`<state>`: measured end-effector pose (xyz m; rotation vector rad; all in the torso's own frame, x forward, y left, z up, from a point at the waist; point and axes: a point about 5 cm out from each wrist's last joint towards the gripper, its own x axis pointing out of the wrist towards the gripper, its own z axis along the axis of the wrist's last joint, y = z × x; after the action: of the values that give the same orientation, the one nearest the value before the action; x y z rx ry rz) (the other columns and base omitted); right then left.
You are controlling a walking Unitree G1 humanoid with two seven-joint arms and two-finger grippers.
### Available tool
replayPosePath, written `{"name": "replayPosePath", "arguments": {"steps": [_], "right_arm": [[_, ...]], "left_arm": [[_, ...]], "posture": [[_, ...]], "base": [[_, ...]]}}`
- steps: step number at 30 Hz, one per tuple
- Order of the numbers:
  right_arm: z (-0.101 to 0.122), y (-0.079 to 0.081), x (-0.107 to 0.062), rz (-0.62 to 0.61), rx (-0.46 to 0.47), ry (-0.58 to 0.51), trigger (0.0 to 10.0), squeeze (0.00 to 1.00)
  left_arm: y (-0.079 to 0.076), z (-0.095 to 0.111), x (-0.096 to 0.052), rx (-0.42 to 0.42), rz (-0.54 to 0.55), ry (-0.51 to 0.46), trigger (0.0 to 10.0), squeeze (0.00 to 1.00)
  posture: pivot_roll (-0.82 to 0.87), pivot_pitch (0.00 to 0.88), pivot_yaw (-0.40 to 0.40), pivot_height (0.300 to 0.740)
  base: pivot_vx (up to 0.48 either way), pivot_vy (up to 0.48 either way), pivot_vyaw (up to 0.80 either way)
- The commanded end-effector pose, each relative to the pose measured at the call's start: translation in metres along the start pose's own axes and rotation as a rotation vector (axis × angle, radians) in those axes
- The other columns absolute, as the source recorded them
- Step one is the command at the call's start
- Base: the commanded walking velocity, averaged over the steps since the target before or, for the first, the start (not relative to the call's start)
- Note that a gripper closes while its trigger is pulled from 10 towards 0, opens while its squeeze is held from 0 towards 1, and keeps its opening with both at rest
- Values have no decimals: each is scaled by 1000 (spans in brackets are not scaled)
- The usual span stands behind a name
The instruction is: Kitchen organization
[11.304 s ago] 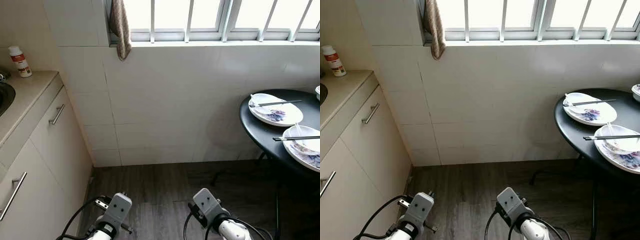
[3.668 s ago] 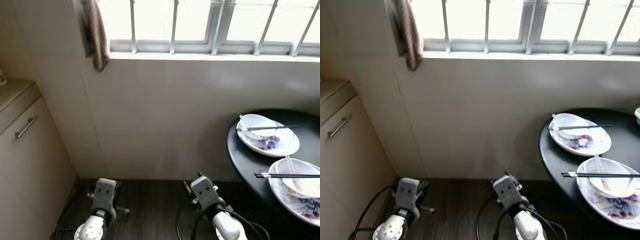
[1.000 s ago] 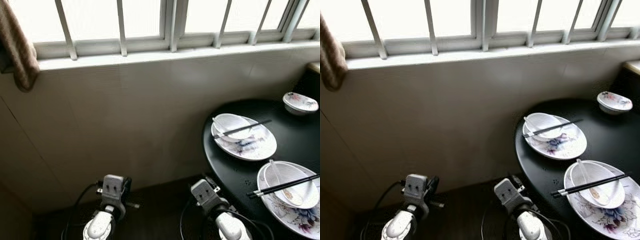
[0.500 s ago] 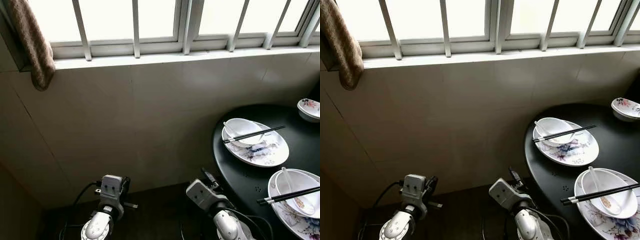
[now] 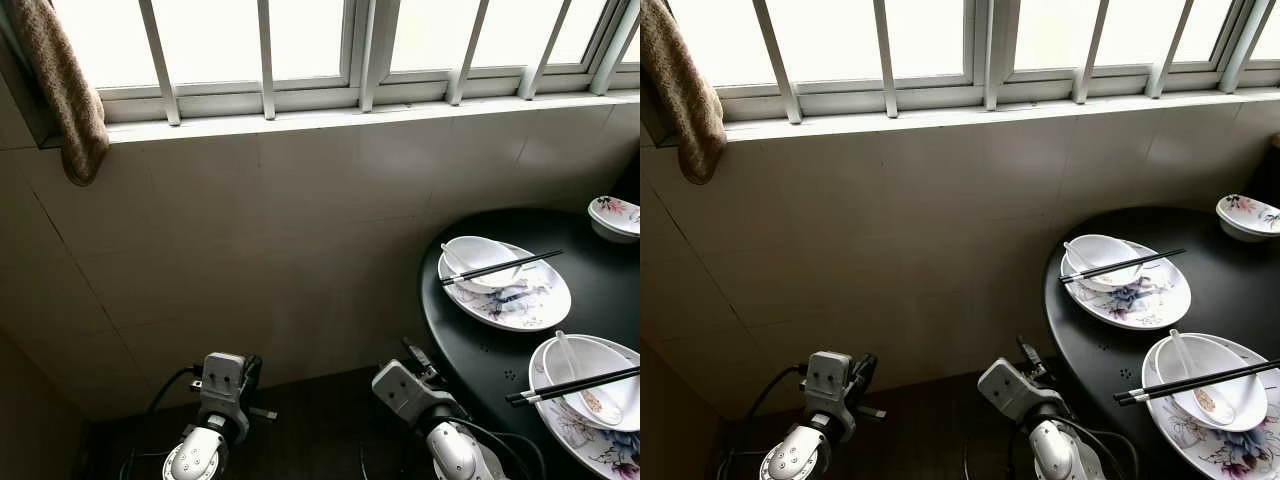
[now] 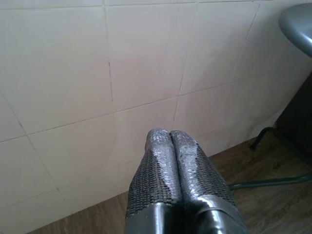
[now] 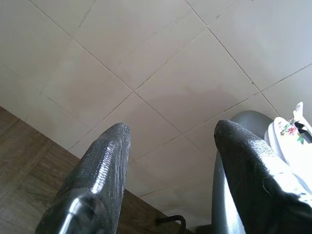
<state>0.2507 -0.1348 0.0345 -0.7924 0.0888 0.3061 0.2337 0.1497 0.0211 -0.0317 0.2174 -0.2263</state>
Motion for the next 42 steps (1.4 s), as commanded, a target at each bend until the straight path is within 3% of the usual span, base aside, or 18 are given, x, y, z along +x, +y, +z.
{"name": "replayPosePath", "arguments": {"steps": [1,23,42], "right_arm": [[-3,-1,0,1,17,13,10000,0],[-4,0,1,5,29,20,10000,0],[-3,-1,2,-16,20,14,10000,0]], "left_arm": [[0,3,0,-2,3,-13,10000,0],[0,2,-1,-1,2,-14,10000,0],[1,0,1,6,4,13,10000,0]], "posture": [[-81,0,-1,740],[-73,0,-3,740],[-75,0,0,740]], "base": [[0,0,0],[-319,0,0],[0,0,0]]}}
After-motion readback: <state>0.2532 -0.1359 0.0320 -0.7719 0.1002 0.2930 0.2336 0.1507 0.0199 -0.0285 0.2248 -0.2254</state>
